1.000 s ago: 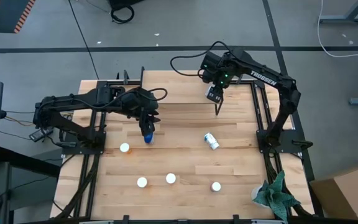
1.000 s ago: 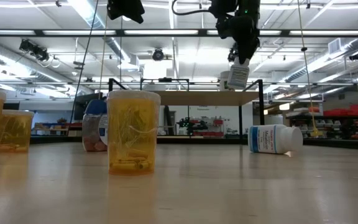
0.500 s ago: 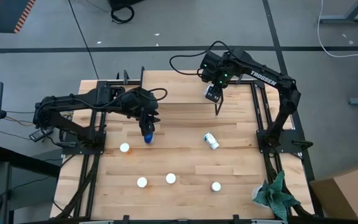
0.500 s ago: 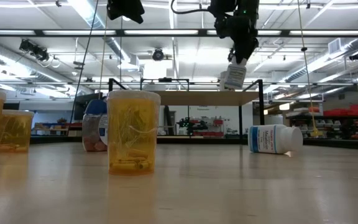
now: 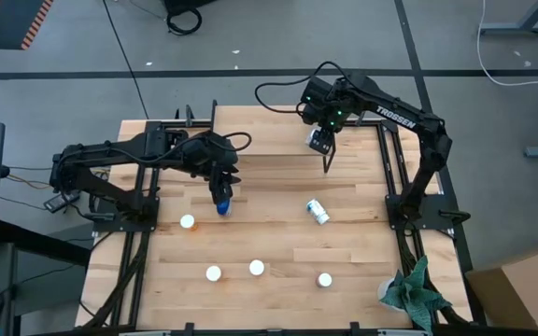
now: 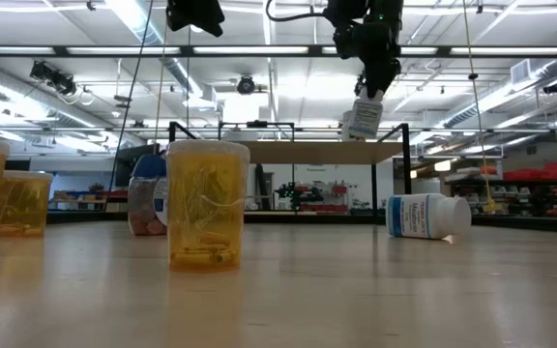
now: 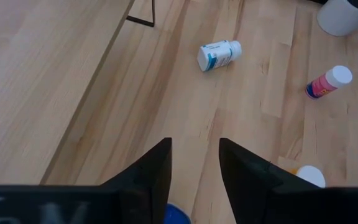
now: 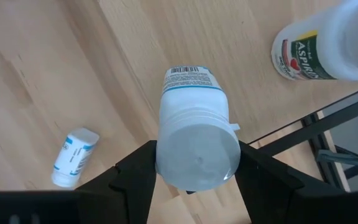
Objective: Pick and place medicine bottles onto shelf by color
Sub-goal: Put the right white blue medicine bottle on the shelf
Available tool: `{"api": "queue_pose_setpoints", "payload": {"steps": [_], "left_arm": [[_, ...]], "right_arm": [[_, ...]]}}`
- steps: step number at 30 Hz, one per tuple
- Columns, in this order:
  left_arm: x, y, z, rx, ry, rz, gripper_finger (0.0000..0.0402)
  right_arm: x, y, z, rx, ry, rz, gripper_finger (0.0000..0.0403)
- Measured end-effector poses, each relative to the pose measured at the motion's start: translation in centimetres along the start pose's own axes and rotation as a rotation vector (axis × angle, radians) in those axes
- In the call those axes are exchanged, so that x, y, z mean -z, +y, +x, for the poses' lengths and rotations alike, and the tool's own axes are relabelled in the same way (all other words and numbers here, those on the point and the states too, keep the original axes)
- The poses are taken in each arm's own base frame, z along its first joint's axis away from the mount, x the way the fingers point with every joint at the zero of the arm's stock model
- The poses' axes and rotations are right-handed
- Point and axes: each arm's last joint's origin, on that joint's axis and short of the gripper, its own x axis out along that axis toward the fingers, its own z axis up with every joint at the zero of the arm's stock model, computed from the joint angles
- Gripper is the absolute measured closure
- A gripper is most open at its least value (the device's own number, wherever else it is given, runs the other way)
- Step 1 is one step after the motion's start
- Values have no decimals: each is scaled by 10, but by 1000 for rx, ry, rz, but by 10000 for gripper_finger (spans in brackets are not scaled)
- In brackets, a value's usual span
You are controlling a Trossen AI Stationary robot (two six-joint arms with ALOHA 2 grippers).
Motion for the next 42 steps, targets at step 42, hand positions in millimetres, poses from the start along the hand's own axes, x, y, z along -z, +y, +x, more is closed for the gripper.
{"api": "queue_pose_setpoints", "payload": {"steps": [42], "left_arm": [[0, 0, 0, 1, 0, 32, 262]], "right_arm": [[-7, -5, 0, -44, -79, 58, 137]]}}
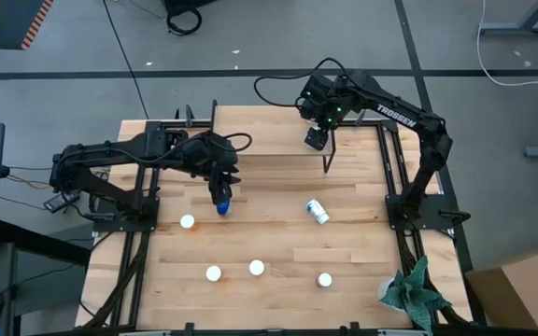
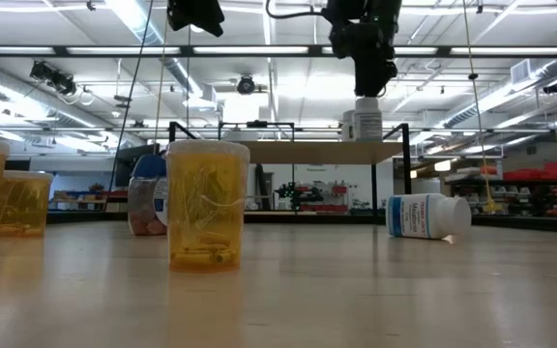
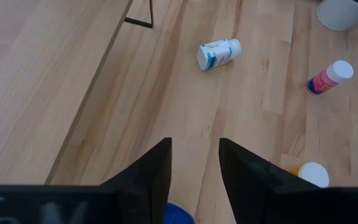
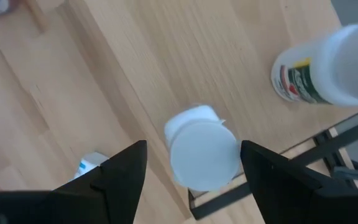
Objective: Pick and place medicine bottles onto shelf by color
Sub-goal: Put the right white blue medicine bottle on the shelf, then put the bottom right orange medicine bottle on the shelf
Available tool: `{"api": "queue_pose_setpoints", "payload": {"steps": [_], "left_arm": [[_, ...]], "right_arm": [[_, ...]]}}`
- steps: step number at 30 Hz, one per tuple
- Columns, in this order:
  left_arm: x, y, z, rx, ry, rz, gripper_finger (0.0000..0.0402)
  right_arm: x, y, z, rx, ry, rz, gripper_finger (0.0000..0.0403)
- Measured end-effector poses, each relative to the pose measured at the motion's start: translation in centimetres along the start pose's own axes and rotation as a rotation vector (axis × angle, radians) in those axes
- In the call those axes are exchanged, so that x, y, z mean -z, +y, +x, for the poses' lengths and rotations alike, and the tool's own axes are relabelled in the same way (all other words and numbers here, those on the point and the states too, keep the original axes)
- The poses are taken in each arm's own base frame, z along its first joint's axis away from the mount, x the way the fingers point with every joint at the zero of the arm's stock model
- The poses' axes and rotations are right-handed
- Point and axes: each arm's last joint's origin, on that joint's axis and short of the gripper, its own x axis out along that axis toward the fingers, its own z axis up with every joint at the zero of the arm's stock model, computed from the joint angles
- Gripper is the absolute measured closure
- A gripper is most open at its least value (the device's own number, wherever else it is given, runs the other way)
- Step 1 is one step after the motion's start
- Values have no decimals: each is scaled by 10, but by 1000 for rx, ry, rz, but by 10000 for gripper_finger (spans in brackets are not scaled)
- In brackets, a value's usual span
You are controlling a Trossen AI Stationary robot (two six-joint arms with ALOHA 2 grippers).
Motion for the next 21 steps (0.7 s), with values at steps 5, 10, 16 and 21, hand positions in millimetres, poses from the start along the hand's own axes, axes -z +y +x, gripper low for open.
{"api": "queue_pose_setpoints", "payload": {"steps": [5, 10, 16, 21], "left_arm": [[0, 0, 0, 0, 0, 0, 268], [0, 0, 0, 0, 0, -4, 264], [0, 0, 0, 0, 0, -11, 266], [-1, 0, 0, 3, -16, -14, 270]], "right_arm": [[-1, 0, 0, 16, -7, 5, 137], [-1, -1, 0, 29, -7, 8, 137], [1, -2, -5, 49, -21, 57, 137], [10, -2, -21, 45, -65, 138, 137]]}}
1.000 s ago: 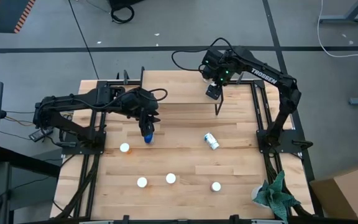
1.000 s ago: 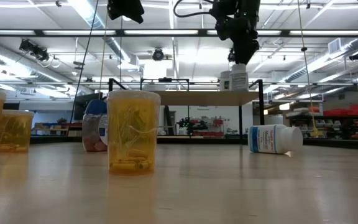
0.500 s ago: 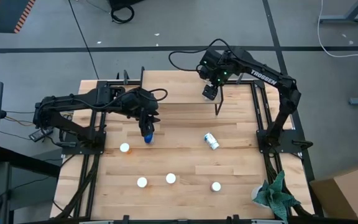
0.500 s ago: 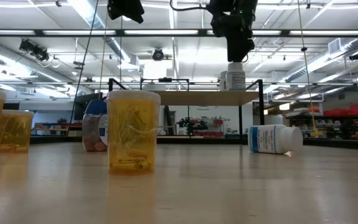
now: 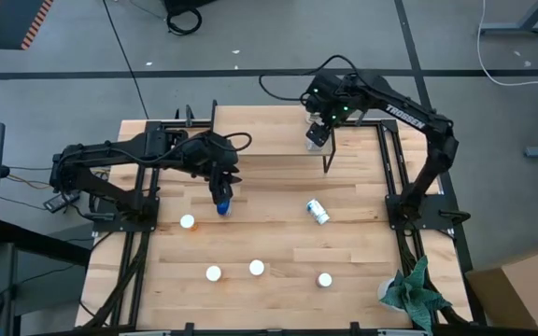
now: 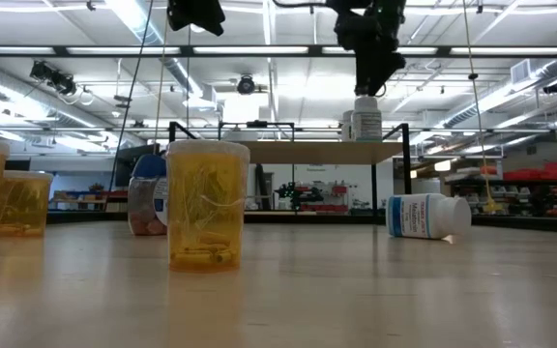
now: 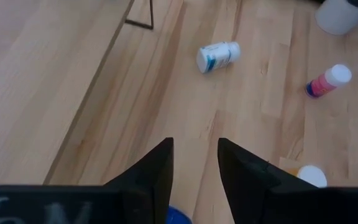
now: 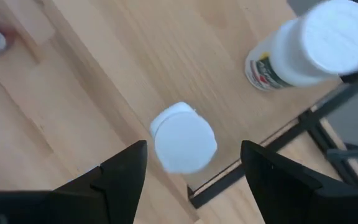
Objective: Pick and place medicine bottles onto shelf by color
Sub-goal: Put the bottom right orange medicine bottle on the shelf
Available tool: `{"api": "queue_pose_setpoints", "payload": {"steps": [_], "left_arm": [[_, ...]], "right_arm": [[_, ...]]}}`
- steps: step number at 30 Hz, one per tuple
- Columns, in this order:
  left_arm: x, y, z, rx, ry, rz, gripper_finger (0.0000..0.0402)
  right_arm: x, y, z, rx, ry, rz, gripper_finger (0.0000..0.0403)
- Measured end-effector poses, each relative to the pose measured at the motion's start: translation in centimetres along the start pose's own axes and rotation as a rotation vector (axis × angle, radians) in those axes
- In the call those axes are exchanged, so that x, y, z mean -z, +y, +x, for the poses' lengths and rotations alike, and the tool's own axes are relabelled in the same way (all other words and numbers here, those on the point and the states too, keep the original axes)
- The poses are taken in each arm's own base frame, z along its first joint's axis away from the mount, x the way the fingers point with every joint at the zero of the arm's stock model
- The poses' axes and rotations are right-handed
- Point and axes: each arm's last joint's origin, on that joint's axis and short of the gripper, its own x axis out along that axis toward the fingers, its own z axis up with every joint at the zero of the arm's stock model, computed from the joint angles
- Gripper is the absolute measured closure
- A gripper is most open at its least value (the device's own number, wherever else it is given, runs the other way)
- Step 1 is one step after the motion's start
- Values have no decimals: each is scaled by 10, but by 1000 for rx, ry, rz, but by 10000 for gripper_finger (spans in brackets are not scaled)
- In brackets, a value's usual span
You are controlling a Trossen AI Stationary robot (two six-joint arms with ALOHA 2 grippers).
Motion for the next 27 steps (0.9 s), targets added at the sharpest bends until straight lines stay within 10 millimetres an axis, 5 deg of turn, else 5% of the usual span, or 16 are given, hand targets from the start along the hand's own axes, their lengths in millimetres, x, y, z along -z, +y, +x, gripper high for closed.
{"api": "queue_pose_setpoints", "payload": {"steps": [7, 17, 27], "left_arm": [[-15, -3, 6, 9, -133, 9, 250], [21, 9, 11, -140, 255, -307, 196], [29, 7, 27, -230, 367, -537, 133]], "right_arm": [[20, 7, -35, -33, -66, 176, 137], [42, 71, -47, -68, -105, 184, 137], [63, 115, -54, -55, -174, 203, 137]]}}
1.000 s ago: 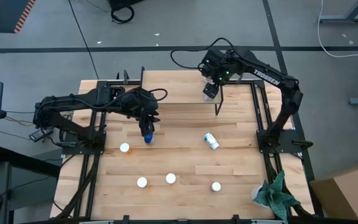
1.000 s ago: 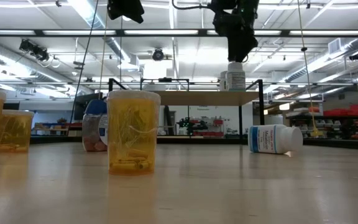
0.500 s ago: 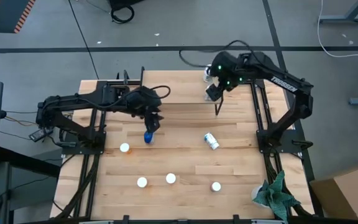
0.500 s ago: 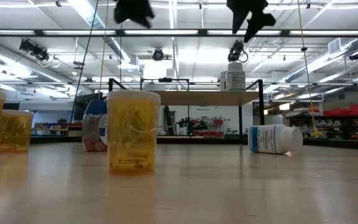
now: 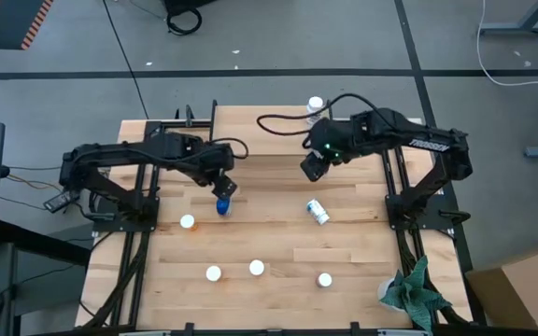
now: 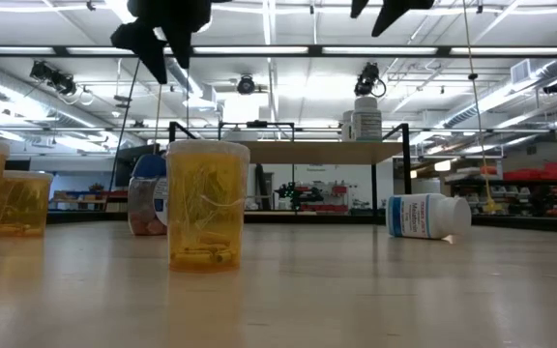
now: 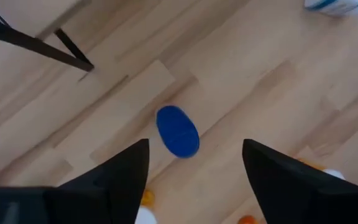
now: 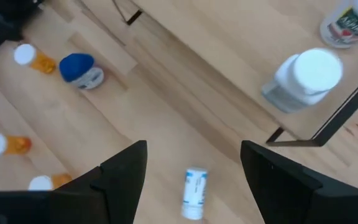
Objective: Pick and place medicine bottles onto shelf by color
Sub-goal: Put the bottom right orange medicine bottle on the shelf
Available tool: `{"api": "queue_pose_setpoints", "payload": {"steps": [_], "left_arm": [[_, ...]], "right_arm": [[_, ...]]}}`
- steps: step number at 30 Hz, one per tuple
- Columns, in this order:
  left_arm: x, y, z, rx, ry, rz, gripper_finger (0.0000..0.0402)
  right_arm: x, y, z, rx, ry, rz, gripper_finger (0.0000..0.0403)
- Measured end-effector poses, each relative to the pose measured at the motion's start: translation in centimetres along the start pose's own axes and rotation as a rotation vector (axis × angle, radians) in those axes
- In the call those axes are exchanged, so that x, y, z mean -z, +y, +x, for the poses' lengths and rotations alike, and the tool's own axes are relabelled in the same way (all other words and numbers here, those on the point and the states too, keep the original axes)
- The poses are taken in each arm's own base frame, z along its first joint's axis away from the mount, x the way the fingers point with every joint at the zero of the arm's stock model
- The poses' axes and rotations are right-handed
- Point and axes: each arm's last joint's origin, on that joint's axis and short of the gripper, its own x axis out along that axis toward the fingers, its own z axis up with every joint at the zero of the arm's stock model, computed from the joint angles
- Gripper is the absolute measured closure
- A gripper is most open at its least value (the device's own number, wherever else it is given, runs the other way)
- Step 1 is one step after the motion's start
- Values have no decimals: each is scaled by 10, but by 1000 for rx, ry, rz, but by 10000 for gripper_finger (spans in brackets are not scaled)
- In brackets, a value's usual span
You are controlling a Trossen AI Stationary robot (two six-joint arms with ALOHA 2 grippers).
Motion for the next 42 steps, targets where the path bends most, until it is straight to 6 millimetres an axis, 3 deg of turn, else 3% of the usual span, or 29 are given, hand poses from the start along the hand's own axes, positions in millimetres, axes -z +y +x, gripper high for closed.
{"api": "queue_pose_setpoints", "payload": {"steps": [6, 10, 16, 22, 25, 33, 37, 42], "left_arm": [[2, -24, 5, 121, -40, 68, 118], [10, -47, 0, 260, -87, 243, 123], [38, -78, -10, 424, -119, 475, 125], [69, -113, -19, 455, -334, 749, 126], [81, -130, -8, 453, -333, 795, 124], [106, -161, 56, 384, -138, 835, 122], [112, -168, 89, 352, -27, 904, 121], [116, -173, 107, 335, -7, 952, 115]], "right_arm": [[22, 19, -9, -6, 0, -60, 137], [38, 28, -15, -15, 19, -89, 137], [54, 40, -22, -36, 8, -94, 137], [76, 52, -33, -71, 1, -106, 137], [88, 58, -39, -84, -17, -115, 137], [113, 67, -52, -119, -28, -85, 137], [124, 71, -58, -143, -14, -16, 137], [132, 73, -62, -160, -9, 86, 137]]}}
